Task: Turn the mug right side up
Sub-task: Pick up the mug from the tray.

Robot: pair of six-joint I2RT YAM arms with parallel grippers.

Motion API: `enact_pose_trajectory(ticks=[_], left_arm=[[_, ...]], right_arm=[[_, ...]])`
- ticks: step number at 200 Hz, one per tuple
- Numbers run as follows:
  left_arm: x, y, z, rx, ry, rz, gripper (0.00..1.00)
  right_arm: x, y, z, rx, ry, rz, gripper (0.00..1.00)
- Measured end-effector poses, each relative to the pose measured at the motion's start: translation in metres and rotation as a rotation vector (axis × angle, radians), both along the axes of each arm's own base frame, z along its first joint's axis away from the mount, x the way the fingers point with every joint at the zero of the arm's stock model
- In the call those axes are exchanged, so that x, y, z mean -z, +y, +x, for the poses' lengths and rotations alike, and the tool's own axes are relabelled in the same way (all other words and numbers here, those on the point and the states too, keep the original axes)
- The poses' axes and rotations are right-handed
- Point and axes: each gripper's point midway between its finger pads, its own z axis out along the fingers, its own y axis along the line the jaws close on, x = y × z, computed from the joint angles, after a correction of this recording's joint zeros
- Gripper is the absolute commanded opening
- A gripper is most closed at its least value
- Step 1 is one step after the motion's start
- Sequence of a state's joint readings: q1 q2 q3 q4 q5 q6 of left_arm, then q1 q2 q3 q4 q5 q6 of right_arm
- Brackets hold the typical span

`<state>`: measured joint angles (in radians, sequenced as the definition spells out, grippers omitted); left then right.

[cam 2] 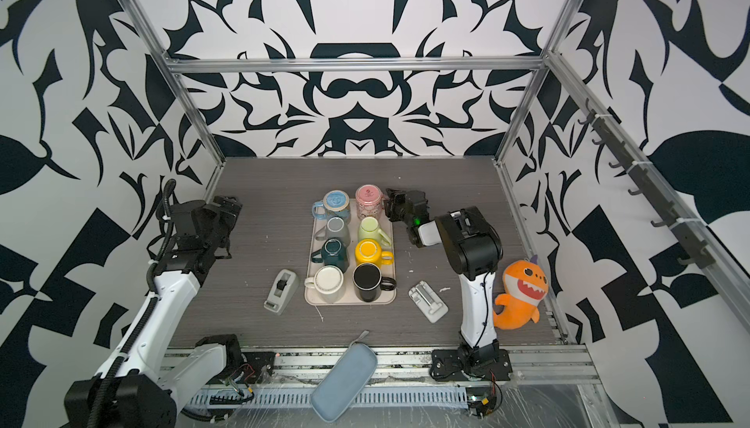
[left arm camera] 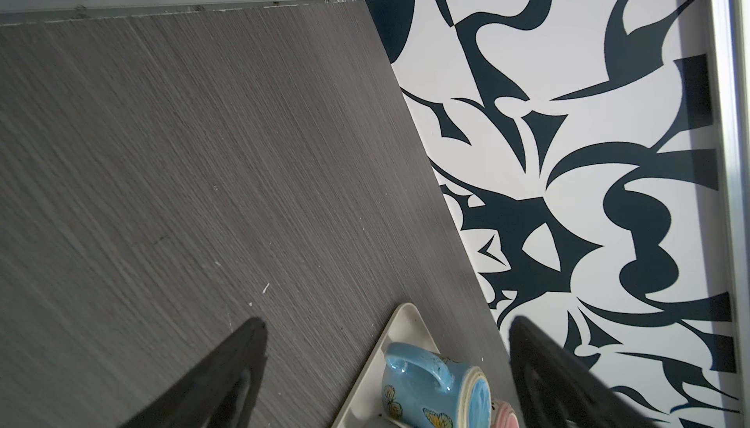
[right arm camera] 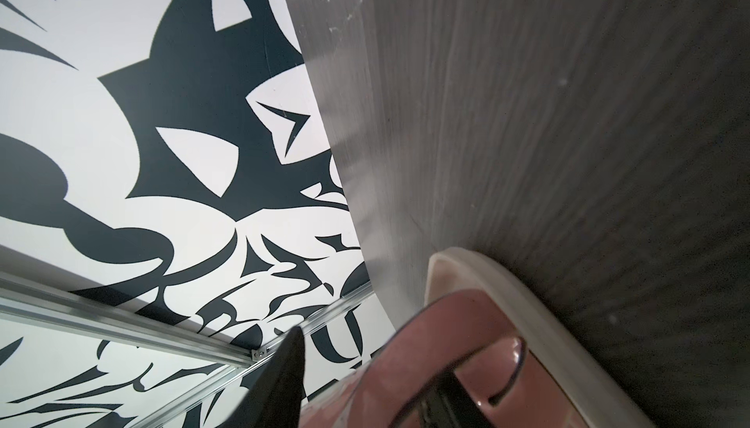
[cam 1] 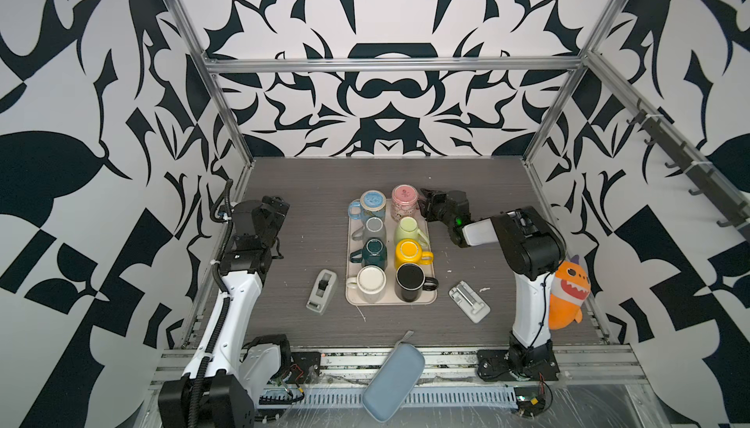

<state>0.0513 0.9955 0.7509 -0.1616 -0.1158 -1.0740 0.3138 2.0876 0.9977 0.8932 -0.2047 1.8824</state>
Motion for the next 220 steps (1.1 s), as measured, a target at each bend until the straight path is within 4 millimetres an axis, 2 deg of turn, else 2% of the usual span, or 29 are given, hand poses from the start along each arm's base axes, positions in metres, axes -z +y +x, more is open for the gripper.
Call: enact_pose_trajectory(ticks=[96,115,155,220], left_arm=[[0.003,0.000,0.001,-0.001,0.009,0.001,0.96],[0.003,0.001,0.001,-0.003,0.009,0.001,0.96],[0.003,0.001,0.001,-0.004,0.010,0.002,0.96],[0.003,0.002,0.001,-0.009,0.011,0.005,0.96]], right_arm=[[0.006,0.005,0.009,-0.005,0.001,0.031,0.23],[0.006,0.007,0.009,-0.008,0.002,0.042,0.16],[-0.008,0.011,0.015,-0.010,-0.028,0.084,0.00],[-0.018,0.015,0.018,-0.024,-0.058,0.120,0.00]])
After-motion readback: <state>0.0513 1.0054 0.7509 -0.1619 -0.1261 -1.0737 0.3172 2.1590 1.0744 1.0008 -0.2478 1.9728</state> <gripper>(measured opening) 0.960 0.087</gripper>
